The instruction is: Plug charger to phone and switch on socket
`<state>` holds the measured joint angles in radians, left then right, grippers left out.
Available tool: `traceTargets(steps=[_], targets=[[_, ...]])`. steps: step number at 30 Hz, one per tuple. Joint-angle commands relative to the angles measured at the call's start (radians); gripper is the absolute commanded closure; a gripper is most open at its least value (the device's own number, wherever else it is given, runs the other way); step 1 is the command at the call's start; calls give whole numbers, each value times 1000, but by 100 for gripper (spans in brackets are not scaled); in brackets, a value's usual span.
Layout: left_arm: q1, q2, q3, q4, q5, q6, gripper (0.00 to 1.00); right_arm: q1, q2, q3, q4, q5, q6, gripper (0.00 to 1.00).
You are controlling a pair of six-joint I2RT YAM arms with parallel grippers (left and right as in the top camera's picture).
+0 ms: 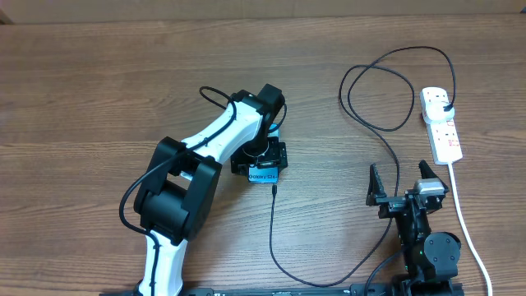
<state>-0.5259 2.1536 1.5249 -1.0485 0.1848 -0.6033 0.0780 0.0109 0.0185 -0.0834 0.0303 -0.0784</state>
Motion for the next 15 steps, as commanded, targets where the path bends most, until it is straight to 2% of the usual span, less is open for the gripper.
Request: traceTargets(steps=[1, 2, 15], targets=[[-6, 132, -82, 13, -35, 5, 4, -6, -8, -11, 3, 1, -2, 0], [-6, 132, -82, 13, -35, 5, 0, -6, -8, -11, 3, 1, -2, 0], [-5, 132, -82, 16, -35, 5, 0, -6, -8, -11, 3, 1, -2, 0]])
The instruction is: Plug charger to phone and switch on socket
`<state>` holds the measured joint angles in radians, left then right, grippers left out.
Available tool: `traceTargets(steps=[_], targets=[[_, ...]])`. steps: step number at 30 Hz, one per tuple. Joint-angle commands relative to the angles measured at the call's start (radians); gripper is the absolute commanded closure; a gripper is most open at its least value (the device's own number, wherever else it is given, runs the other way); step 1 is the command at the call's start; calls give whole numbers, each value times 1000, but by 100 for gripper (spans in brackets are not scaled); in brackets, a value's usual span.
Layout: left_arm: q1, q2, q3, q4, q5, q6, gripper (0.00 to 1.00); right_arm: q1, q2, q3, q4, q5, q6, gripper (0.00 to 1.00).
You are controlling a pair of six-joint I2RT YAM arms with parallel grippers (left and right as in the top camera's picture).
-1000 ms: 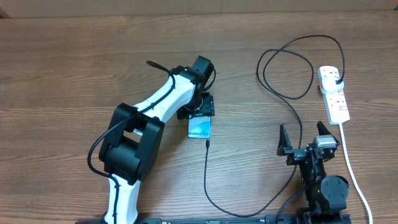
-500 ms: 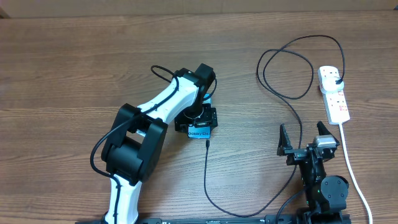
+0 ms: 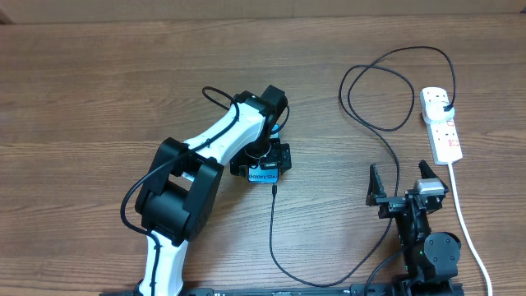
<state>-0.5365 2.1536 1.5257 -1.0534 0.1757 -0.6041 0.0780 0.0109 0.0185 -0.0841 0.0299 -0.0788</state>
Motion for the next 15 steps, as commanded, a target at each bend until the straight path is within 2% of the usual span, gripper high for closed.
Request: traceTargets(steps=[1, 15], targets=[[5, 132, -83, 21, -26, 6, 0, -6, -8, -11, 3, 2, -1, 0], [5, 132, -83, 26, -26, 6, 0, -6, -8, -11, 3, 2, -1, 0]])
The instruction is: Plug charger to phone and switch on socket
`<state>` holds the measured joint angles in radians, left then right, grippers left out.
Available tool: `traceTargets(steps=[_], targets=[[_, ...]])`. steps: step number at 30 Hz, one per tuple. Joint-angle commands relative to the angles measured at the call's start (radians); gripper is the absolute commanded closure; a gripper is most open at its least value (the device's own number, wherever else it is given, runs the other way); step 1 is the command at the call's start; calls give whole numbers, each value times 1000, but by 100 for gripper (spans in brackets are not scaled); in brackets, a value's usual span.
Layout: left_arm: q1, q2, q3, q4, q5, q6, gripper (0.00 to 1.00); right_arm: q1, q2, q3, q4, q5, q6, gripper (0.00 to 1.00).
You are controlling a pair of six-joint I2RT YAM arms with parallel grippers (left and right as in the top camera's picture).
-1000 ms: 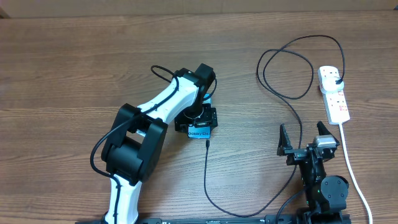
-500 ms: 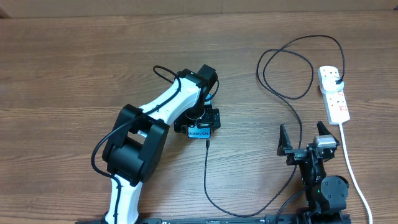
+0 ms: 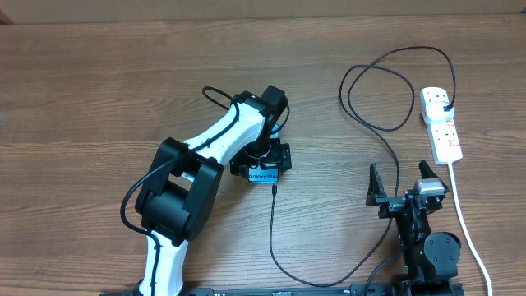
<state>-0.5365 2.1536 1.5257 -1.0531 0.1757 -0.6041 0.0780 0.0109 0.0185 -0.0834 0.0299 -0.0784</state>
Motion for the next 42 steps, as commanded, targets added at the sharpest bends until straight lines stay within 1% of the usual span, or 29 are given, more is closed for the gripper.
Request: traceTargets(steps=[1, 13, 18, 21, 29, 30, 31, 34, 35, 39, 42], targets=[[5, 132, -83, 28, -26, 6, 0, -6, -8, -11, 3, 2, -2, 0], [5, 132, -83, 36, -25, 6, 0, -6, -8, -11, 3, 2, -2, 0], [5, 132, -83, 34, -25, 6, 0, -6, -8, -11, 47, 12, -5, 0], [5, 132, -83, 37, -25, 6, 0, -6, -8, -11, -1, 12, -5, 0], [5, 132, -83, 67, 0, 5, 0, -6, -7, -11, 2, -15, 3, 0], [5, 132, -83, 67, 1, 5, 0, -6, -7, -11, -1, -40, 15, 0], [5, 132, -83, 67, 1, 6, 0, -6, -7, -11, 1, -68, 62, 0], [5, 132, -83, 67, 0, 6, 0, -6, -7, -11, 12, -130, 276, 0], [5, 132, -83, 67, 0, 6, 0, -6, -7, -11, 18, -154, 312, 0], [5, 132, -83, 66, 0, 6, 0, -6, -7, -8, 18, -187, 311, 0], [5, 132, -83, 66, 0, 6, 0, -6, -7, 31, 17, -305, 320, 0]])
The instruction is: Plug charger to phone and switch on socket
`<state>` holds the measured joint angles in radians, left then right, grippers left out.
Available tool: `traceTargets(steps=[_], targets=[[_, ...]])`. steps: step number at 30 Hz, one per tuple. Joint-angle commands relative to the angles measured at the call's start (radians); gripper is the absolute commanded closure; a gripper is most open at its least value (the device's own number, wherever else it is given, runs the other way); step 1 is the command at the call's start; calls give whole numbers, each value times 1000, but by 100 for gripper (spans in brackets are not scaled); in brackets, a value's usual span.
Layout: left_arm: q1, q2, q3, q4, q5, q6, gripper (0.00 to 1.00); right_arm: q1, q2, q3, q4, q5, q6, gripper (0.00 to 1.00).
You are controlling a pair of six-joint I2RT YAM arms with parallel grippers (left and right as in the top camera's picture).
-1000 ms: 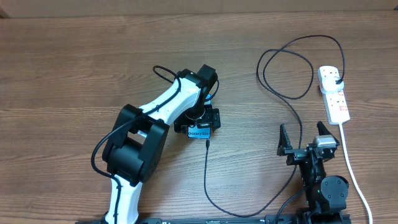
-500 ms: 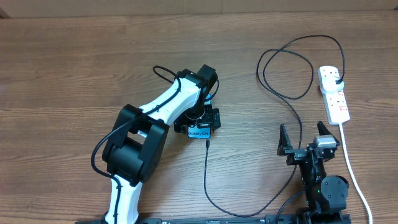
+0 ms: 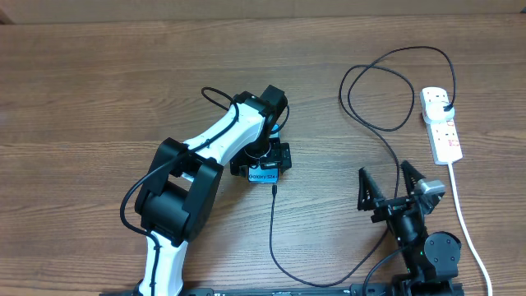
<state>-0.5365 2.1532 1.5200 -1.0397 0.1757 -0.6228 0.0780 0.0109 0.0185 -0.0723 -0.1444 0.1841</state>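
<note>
The phone (image 3: 263,174), dark with a blue label, lies at the table's middle. My left gripper (image 3: 261,161) sits over it, one finger against each side, shut on it. The charger cable's plug tip (image 3: 274,189) lies on the wood just below the phone, apart from it. The black cable (image 3: 272,238) runs down, then right and up in loops to the white power strip (image 3: 440,125) at the far right. My right gripper (image 3: 389,185) stands open near the front right. It is turned a little to the left, with nothing between its fingers.
A white lead (image 3: 464,222) runs from the power strip down the right edge, just beside the right arm's base (image 3: 434,251). A stretch of the black cable (image 3: 393,156) passes close to the right gripper. The left arm (image 3: 185,193) lies across the centre-left.
My right gripper has shifted a little left and turned counter-clockwise, still open. The left gripper, phone and cable are where they were.
At first my left gripper was on the phone and my right gripper rested open at the front right. The left wrist and phone then nudged slightly left and stayed put. Only the right gripper has moved by now, turning toward the cable.
</note>
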Motion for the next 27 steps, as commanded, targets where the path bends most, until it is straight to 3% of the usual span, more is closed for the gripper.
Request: traceTargets(steps=[1, 8, 18, 21, 27], targets=[[5, 132, -77, 53, 0, 24, 0, -6, -7, 52, 6, -159, 73, 0], [5, 132, -77, 53, 0, 25, 0, -6, 71, 307, -169, -172, 146, 0], [5, 132, -77, 53, 1, 24, 0, -6, 496, 770, -594, -173, 145, 0], [5, 132, -77, 53, 1, 24, 0, -6, 641, 831, -660, -173, 146, 0], [5, 132, -77, 55, 1, 24, 0, -6, 873, 835, -620, -290, 187, 0]])
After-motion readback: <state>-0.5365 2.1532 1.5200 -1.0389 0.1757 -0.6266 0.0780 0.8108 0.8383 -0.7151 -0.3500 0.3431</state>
